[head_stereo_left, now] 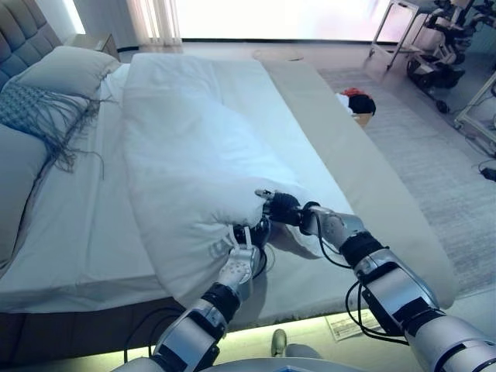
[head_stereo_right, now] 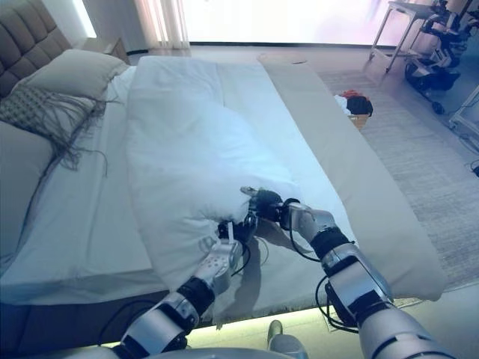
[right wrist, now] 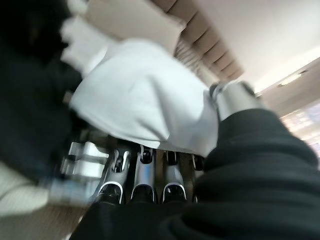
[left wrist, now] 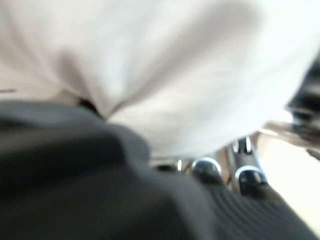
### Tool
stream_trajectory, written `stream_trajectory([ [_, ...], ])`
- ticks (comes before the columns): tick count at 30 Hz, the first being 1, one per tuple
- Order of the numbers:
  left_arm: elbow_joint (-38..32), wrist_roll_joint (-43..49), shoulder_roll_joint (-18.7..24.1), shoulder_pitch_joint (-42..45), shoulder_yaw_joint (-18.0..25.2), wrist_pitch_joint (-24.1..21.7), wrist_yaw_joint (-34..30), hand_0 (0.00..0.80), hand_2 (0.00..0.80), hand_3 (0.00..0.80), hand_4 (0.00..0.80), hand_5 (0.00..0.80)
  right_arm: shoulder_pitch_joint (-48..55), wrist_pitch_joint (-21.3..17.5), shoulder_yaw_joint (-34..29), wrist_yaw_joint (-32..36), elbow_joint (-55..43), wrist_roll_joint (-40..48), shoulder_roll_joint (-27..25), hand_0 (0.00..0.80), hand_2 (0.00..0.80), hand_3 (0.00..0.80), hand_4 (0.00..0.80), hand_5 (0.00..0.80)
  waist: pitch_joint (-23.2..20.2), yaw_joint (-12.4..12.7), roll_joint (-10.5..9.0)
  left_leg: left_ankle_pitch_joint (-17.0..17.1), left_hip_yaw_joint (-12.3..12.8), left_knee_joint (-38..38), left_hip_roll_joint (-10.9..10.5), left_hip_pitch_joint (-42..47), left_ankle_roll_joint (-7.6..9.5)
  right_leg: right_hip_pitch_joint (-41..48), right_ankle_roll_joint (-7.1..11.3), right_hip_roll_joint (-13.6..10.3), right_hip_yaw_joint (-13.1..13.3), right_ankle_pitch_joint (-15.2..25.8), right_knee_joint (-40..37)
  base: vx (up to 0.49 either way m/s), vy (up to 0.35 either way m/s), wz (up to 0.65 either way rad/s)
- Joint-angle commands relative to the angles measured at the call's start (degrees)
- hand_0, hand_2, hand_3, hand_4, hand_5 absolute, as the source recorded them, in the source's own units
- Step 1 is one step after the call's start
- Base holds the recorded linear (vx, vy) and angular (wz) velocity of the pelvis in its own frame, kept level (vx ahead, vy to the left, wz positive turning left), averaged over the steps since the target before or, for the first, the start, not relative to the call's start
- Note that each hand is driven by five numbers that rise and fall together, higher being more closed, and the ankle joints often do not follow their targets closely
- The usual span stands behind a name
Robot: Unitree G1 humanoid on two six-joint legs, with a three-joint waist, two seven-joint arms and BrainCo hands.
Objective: Make the bed neatly
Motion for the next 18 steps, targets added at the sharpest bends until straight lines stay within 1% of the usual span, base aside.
stream_trajectory([
  [1,-0.16,0.70,1.30,-5.20,-0.53,2.27,-5.94,0.800,0.800,0.800,0.800,0.800,1.15,0.17,0.38,1.59,6.40,-4.16,-6.81,0.000,0.000,0.000,0.000,0.000,-0.33,3.24,-1.86,-0.10,-1.15,-0.10,2.23,-2.07,-0.65,3.61,8.15,-7.57,-2.14,-2.25,-0.06,-0.011,-0.005,0.10],
  [3,-1.57,6.11,4.36,-1.25,1.80,6.55,-5.99,0.800,0.800,0.800,0.800,0.800,7.50,-1.10,-0.73,3.72,5.49,-4.34,-7.53,0.000,0.000,0.000,0.000,0.000,0.05,4.15,-1.61,0.01,-1.66,-0.10,2.18,-2.27,-0.49,3.70,8.01,-7.64,-2.72,-2.21,-0.06,-0.003,-0.006,0.08],
  [4,-2.13,7.53,5.60,0.41,2.75,7.92,-6.25,0.800,0.800,0.800,0.800,0.800,10.17,-1.78,-1.59,4.72,5.18,-4.55,-7.82,0.000,0.000,0.000,0.000,0.000,0.06,4.47,-1.50,0.03,-1.86,-0.10,2.13,-2.36,-0.43,3.73,7.98,-7.64,-2.88,-2.23,-0.06,0.002,-0.004,0.08],
  [5,-2.81,10.14,7.20,2.41,4.30,9.72,-6.52,0.800,0.800,0.800,0.800,0.800,13.24,-1.97,-2.68,5.86,4.89,-4.74,-8.09,0.000,0.000,0.000,0.000,0.000,0.10,4.93,-1.35,0.08,-2.16,-0.10,2.04,-2.47,-0.36,3.77,7.95,-7.62,-3.01,-2.27,-0.06,0.001,-0.002,0.12],
  [7,-3.60,13.98,9.86,6.27,7.73,13.38,-6.95,0.800,0.800,0.800,0.800,0.800,19.25,-3.65,-5.04,8.32,4.71,-6.21,-8.50,0.000,0.000,0.000,0.000,0.000,0.11,5.98,-0.98,0.17,-2.61,-0.10,2.04,-2.74,-0.21,3.83,7.86,-7.69,-3.59,-2.39,-0.06,0.000,-0.001,0.20],
  [8,-3.76,15.83,11.60,8.35,9.87,15.46,-7.85,0.800,0.800,0.800,0.800,0.800,22.05,-4.69,-6.30,9.59,5.09,-6.78,-8.59,0.000,0.000,0.000,0.000,0.000,0.17,6.47,-0.77,0.27,-2.83,-0.10,1.98,-2.84,-0.14,3.88,7.85,-7.69,-3.82,-2.39,-0.06,-0.001,0.002,0.18],
  [9,-3.38,17.98,13.62,10.70,12.88,18.42,-9.48,0.800,0.800,0.800,0.800,0.800,24.89,-6.16,-7.80,11.27,6.03,-7.85,-8.80,0.000,0.000,0.000,0.000,0.000,0.26,7.20,-0.51,0.36,-3.11,-0.10,1.94,-2.98,-0.03,4.02,7.80,-7.76,-4.35,-2.47,-0.06,-0.001,0.004,0.09],
  [11,-2.44,20.55,15.74,13.23,16.76,21.17,-11.57,0.800,0.800,0.800,0.800,0.800,27.61,-7.61,-9.48,13.19,7.81,-9.05,-8.96,0.000,0.000,0.000,0.000,0.000,0.21,8.12,-0.19,0.35,-3.52,-0.10,1.81,-3.17,0.10,4.22,7.80,-7.89,-4.95,-2.67,-0.06,0.005,0.009,0.06],
  [15,0.71,22.77,19.46,15.90,23.96,23.29,-15.38,0.800,0.800,0.800,0.800,0.800,29.76,-9.93,-11.77,15.71,13.01,-9.59,-8.59,0.000,0.000,0.000,0.000,0.000,-0.08,9.61,0.28,0.36,-4.26,-0.10,1.47,-3.31,0.20,4.77,7.77,-8.09,-5.99,-3.06,-0.06,0.026,0.023,0.13],
  [18,1.79,22.92,21.65,16.69,28.69,22.77,-16.93,0.800,0.800,0.800,0.800,0.800,30.65,-10.54,-12.79,16.54,15.65,-10.91,-8.46,0.000,0.000,0.000,0.000,0.000,-0.26,10.42,0.67,0.31,-4.65,-0.10,1.19,-3.44,0.21,5.03,7.69,-8.24,-6.45,-3.39,-0.06,0.006,0.035,0.12],
])
